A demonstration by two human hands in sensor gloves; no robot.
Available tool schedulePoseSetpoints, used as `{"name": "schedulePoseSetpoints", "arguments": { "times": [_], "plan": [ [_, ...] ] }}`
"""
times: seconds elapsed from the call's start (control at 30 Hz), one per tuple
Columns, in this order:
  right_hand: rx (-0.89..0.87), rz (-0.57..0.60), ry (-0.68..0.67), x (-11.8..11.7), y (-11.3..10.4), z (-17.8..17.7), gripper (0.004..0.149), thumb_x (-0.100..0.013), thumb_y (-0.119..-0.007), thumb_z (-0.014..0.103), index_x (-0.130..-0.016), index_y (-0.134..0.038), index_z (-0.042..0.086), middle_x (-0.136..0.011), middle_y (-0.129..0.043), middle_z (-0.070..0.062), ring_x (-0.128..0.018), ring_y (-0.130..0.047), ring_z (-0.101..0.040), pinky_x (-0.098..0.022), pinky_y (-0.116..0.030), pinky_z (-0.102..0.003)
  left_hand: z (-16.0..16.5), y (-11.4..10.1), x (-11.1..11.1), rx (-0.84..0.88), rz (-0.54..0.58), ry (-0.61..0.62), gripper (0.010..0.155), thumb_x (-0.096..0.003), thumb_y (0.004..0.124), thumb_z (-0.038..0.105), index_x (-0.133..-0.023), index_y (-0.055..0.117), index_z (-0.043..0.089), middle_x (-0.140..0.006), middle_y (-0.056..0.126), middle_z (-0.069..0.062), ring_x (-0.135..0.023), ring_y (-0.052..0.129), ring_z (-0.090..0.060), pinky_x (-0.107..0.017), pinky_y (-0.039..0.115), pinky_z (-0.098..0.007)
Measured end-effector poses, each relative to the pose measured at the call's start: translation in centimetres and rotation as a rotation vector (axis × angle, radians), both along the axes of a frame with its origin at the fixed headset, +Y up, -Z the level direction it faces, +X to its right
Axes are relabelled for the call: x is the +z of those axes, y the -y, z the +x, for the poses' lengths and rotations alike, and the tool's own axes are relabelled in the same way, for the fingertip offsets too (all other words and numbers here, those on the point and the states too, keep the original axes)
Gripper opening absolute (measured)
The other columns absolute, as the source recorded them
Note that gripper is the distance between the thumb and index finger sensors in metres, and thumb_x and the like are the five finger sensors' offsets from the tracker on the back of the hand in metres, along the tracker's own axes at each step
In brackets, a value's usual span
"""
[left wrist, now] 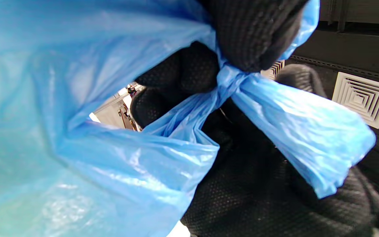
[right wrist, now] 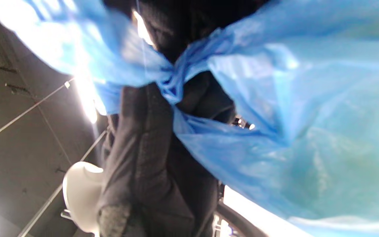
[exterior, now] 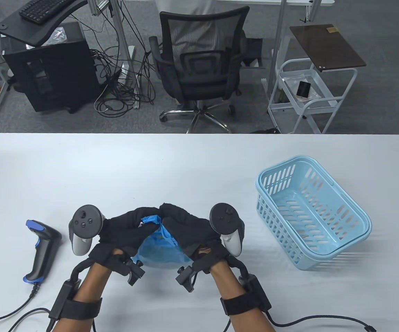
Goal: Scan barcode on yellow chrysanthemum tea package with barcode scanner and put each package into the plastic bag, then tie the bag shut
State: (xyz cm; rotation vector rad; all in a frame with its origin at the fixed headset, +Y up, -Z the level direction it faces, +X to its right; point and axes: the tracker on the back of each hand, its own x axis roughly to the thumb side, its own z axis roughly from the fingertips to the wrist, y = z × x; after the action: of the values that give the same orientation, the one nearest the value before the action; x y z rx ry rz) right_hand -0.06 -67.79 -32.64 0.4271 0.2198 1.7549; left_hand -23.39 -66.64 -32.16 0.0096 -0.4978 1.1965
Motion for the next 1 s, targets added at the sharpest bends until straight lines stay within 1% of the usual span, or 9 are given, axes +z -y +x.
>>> {"name": "schedulePoseSetpoints", "arguments": {
  "times": [0.1, 0.23, 0.4, 0.47, 0.57, 0.67, 0.73, 0.9, 1.0],
  "plan": [
    [0.159, 0.125, 0.021, 0.1, -0.5, -0.1, 0.062, -0.042, -0.082, 0.048, -0.097, -0.065, 0.026, -0.096, -0.08, -0.004, -0.09, -0.078, -0.038, -0.069, -0.047, -0.072, 0.0, 0.0, 0.0, 0.008, -0.005, -0.002, 0.044, -0.0432, 0.087, 0.037, -0.085, 0.081, 0.027, -0.078, 0.096, 0.008, -0.07, 0.099, -0.025, -0.072, 0.066, -0.059],
    [0.266, 0.212, 0.058, 0.5, -0.9, -0.9, 0.07, -0.037, -0.092, 0.044, -0.097, -0.064, 0.023, -0.093, -0.081, -0.004, -0.089, -0.08, -0.036, -0.07, -0.047, -0.072, 0.1, 0.0, 0.1, -0.008, 0.003, -0.007, 0.043, -0.0434, 0.087, 0.038, -0.085, 0.082, 0.027, -0.077, 0.097, 0.007, -0.07, 0.099, -0.026, -0.071, 0.067, -0.059],
    [0.48, 0.42, 0.18, 1.4, -1.7, -2.1, 0.069, -0.034, -0.095, 0.038, -0.094, -0.066, 0.021, -0.08, -0.088, 0.002, -0.075, -0.092, -0.027, -0.07, -0.056, -0.066, 0.1, -0.3, 0.4, -0.051, 0.044, -0.036, 0.043, -0.0418, 0.089, 0.042, -0.083, 0.084, 0.03, -0.078, 0.097, 0.007, -0.07, 0.099, -0.026, -0.072, 0.065, -0.059],
    [0.55, 0.526, 0.252, 1.8, -1.9, -2.4, 0.066, -0.034, -0.095, 0.039, -0.091, -0.069, 0.02, -0.068, -0.092, 0.008, -0.064, -0.098, -0.02, -0.069, -0.064, -0.062, 0.1, -0.4, 0.5, -0.056, 0.052, -0.054, 0.043, -0.0411, 0.09, 0.043, -0.082, 0.085, 0.031, -0.079, 0.097, 0.008, -0.071, 0.098, -0.025, -0.073, 0.064, -0.06],
    [0.599, 0.588, 0.31, 2.0, -2.0, -2.9, 0.065, -0.034, -0.094, 0.043, -0.09, -0.071, 0.019, -0.06, -0.092, 0.01, -0.056, -0.099, -0.017, -0.066, -0.069, -0.058, 0.1, -0.4, 0.5, -0.056, 0.051, -0.053, 0.043, -0.0405, 0.09, 0.044, -0.082, 0.085, 0.033, -0.084, 0.093, 0.008, -0.075, 0.095, -0.025, -0.075, 0.06, -0.061],
    [0.683, 0.669, 0.393, 2.1, -2.0, -3.2, 0.061, -0.036, -0.093, 0.044, -0.087, -0.072, 0.019, -0.055, -0.091, 0.012, -0.051, -0.1, -0.014, -0.064, -0.072, -0.056, 0.1, -0.4, 0.7, -0.055, 0.055, -0.064, 0.043, -0.0397, 0.091, 0.046, -0.081, 0.086, 0.037, -0.096, 0.078, 0.008, -0.078, 0.09, -0.023, -0.076, 0.056, -0.062],
    [0.732, 0.716, 0.445, 2.2, -2.1, -3.5, 0.061, -0.036, -0.092, 0.046, -0.088, -0.072, 0.019, -0.052, -0.09, 0.013, -0.05, -0.1, -0.014, -0.064, -0.073, -0.055, 0.1, -0.4, 0.7, -0.041, 0.036, -0.053, 0.042, -0.0401, 0.09, 0.047, -0.081, 0.086, 0.036, -0.094, 0.079, 0.008, -0.076, 0.09, -0.023, -0.076, 0.056, -0.063],
    [0.858, 0.848, 0.524, 2.9, -1.7, -4.3, 0.063, -0.04, -0.083, 0.051, -0.091, -0.068, 0.018, -0.053, -0.091, 0.014, -0.056, -0.101, -0.015, -0.066, -0.069, -0.058, -0.3, -0.4, 0.7, -0.067, 0.039, -0.168, 0.042, -0.0427, 0.081, 0.052, -0.082, 0.083, 0.036, -0.066, 0.096, 0.01, -0.056, 0.101, -0.024, -0.072, 0.062, -0.062],
    [0.836, 0.846, 0.516, 3.1, -1.5, -4.5, 0.06, -0.042, -0.078, 0.052, -0.091, -0.068, 0.018, -0.056, -0.093, 0.013, -0.062, -0.101, -0.017, -0.067, -0.065, -0.061, -0.6, -0.3, 0.8, -0.138, 0.069, -0.215, 0.042, -0.0436, 0.076, 0.055, -0.082, 0.08, 0.039, -0.071, 0.098, 0.01, -0.061, 0.103, -0.026, -0.073, 0.063, -0.061]
  ]
}}
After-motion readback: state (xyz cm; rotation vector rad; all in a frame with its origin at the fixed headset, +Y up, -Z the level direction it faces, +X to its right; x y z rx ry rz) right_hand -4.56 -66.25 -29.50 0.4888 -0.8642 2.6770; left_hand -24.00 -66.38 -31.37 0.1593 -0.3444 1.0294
